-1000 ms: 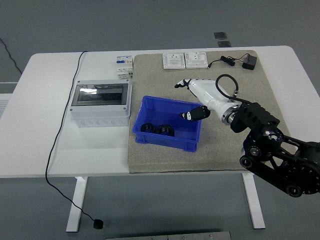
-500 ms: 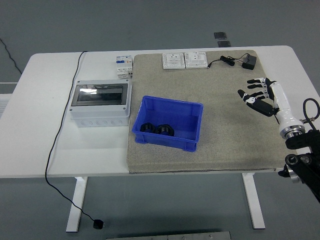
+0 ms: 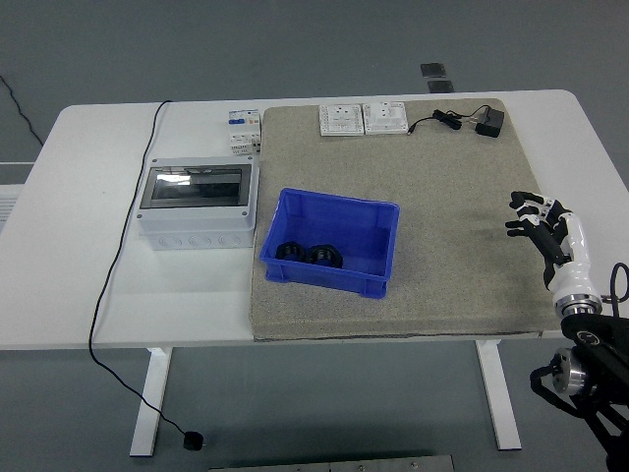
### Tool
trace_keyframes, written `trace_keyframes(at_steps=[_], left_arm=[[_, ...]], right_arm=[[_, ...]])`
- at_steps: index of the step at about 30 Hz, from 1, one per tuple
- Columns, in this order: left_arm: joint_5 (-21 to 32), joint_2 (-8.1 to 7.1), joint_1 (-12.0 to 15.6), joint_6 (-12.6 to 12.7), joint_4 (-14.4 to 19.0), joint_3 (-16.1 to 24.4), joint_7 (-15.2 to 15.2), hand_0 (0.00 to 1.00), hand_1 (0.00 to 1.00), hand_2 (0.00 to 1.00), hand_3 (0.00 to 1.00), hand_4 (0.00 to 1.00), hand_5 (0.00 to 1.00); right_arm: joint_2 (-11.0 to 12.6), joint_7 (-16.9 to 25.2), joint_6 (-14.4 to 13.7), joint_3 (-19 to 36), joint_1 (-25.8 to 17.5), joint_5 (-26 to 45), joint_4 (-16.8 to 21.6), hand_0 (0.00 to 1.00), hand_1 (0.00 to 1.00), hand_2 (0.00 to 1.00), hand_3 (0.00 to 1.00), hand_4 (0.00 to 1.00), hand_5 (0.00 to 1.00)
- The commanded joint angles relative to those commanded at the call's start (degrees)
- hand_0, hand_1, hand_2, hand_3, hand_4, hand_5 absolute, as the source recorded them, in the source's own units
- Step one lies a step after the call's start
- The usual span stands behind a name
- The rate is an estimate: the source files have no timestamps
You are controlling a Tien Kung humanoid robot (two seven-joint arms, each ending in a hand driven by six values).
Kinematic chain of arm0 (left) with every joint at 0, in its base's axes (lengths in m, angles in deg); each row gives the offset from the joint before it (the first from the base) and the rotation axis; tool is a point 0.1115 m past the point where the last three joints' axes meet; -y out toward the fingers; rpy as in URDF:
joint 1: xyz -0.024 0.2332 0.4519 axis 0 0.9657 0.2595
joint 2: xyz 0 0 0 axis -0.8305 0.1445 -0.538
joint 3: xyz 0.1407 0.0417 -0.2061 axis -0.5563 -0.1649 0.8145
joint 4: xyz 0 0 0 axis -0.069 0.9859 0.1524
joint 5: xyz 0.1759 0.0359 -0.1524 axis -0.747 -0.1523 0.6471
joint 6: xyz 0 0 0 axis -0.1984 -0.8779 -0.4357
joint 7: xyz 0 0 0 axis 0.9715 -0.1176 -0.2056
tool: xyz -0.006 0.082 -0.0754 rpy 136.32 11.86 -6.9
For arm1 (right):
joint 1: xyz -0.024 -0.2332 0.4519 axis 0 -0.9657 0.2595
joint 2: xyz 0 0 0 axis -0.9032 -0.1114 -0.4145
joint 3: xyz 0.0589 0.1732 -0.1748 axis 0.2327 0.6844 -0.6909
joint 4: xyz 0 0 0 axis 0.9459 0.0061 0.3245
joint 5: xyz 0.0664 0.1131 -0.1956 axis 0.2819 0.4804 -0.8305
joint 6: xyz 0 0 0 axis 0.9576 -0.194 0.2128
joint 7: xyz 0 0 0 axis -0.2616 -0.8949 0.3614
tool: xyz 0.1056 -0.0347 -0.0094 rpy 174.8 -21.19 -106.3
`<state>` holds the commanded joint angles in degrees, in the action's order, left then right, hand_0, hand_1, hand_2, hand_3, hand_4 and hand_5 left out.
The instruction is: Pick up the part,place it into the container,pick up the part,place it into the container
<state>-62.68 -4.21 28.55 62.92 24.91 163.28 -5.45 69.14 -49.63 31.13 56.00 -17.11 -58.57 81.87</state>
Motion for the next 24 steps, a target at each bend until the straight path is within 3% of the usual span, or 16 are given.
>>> trace_keyframes(at_steps=[8, 24], left_arm=[[-0.3, 0.15, 0.1, -0.2, 0.0, 0.2, 0.3, 0.706, 0.586, 0.543, 0.522, 0.508, 0.465], [-1.1, 0.22, -0.3, -1.2, 0.0, -0.5, 0.6, 0.71, 0.585, 0.543, 0.524, 0.515, 0.461]], right_arm=[[0.2, -0.1, 0.1, -1.2, 0.6, 8.1, -0.6, 0.424, 0.406, 0.548, 0.57, 0.835, 0.56], [1.0, 0.7, 0.7, -0.5, 0.7, 10.5, 0.7, 0.414, 0.398, 0.543, 0.569, 0.837, 0.572]])
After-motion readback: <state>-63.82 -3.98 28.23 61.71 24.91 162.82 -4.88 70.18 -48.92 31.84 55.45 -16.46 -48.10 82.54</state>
